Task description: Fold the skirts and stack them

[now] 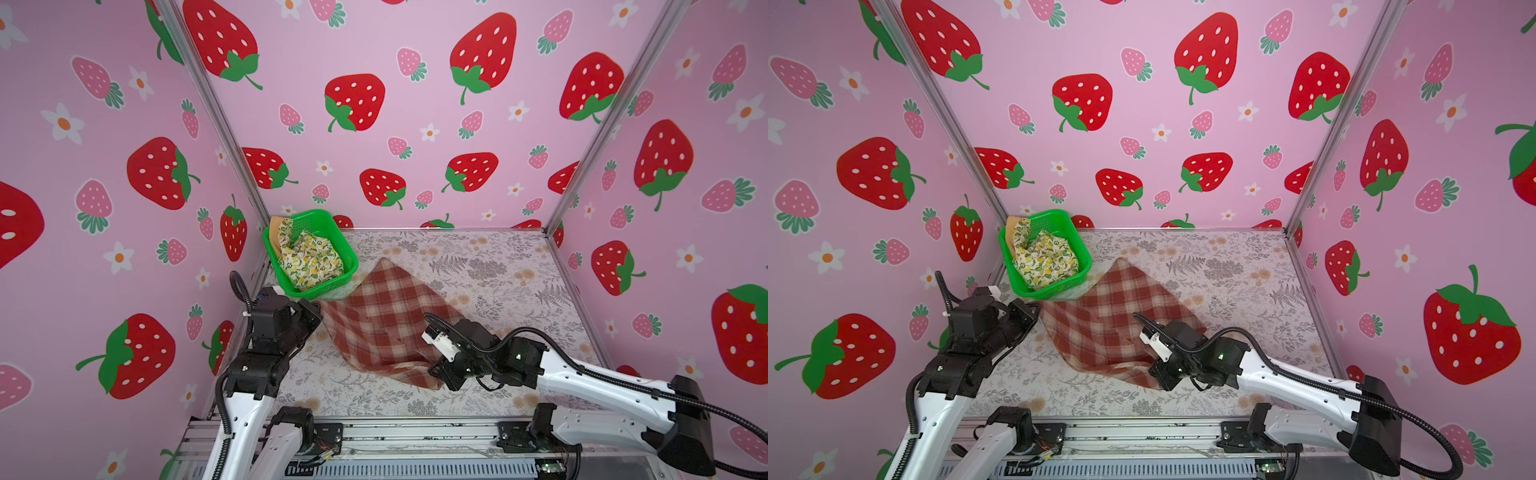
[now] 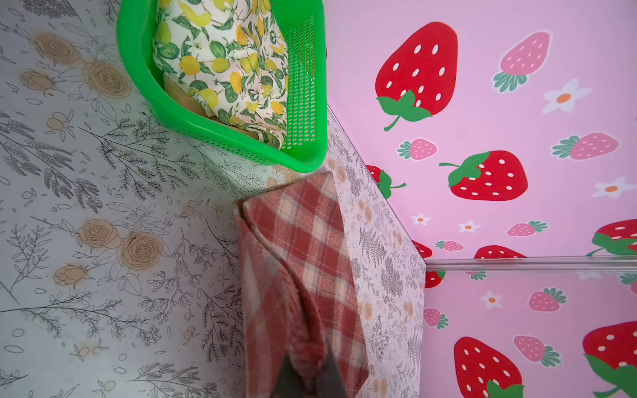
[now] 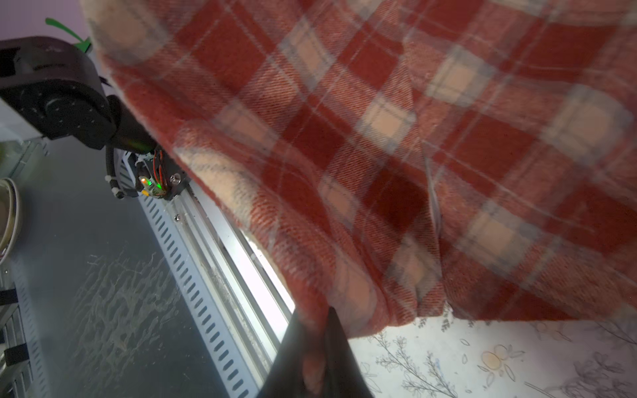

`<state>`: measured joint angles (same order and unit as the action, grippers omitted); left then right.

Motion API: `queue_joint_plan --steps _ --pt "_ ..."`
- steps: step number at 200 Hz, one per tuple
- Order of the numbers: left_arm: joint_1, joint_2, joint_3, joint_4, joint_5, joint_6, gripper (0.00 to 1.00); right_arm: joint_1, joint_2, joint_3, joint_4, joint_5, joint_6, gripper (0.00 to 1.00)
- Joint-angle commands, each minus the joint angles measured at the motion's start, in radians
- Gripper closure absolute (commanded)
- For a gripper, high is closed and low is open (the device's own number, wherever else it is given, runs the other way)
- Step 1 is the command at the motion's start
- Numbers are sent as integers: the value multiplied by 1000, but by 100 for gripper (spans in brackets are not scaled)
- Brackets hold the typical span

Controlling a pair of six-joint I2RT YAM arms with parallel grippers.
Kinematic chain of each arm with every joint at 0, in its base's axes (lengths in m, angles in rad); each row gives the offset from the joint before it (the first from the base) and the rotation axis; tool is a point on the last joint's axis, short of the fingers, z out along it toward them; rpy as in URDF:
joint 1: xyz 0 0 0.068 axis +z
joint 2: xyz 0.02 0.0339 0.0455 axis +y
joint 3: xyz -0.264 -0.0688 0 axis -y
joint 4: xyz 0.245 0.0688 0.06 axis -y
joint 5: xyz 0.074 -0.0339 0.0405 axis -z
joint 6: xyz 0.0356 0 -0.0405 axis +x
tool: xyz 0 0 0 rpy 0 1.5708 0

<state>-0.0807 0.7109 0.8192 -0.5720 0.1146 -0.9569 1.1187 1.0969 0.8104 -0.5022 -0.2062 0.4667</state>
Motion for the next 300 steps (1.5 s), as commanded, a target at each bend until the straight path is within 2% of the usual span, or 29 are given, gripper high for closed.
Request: queue_joint_plan --steps 1,43,76,114,181,222,263,300 --pt "-15 142 48 85 12 -35 100 -78 -25 -8 -46 -51 -31 87" --pt "-82 459 212 242 -37 -13 100 -215 10 8 -46 -78 -68 87" --pt "-111 674 384 273 -44 -9 100 -329 54 29 -46 -137 -99 87" --pt "-131 847 535 271 -82 -22 100 -475 106 18 -7 -252 -141 87" --pt "-155 1058 669 290 -112 -43 100 -630 243 26 62 -375 -203 86" --pt "-173 1184 783 279 -102 -37 100 -710 314 23 90 -365 -226 85" --pt "-188 1297 865 270 -92 -46 100 -729 391 46 116 -331 -216 84" --pt "-195 1369 913 283 -87 -60 100 -741 428 73 127 -253 -185 84"
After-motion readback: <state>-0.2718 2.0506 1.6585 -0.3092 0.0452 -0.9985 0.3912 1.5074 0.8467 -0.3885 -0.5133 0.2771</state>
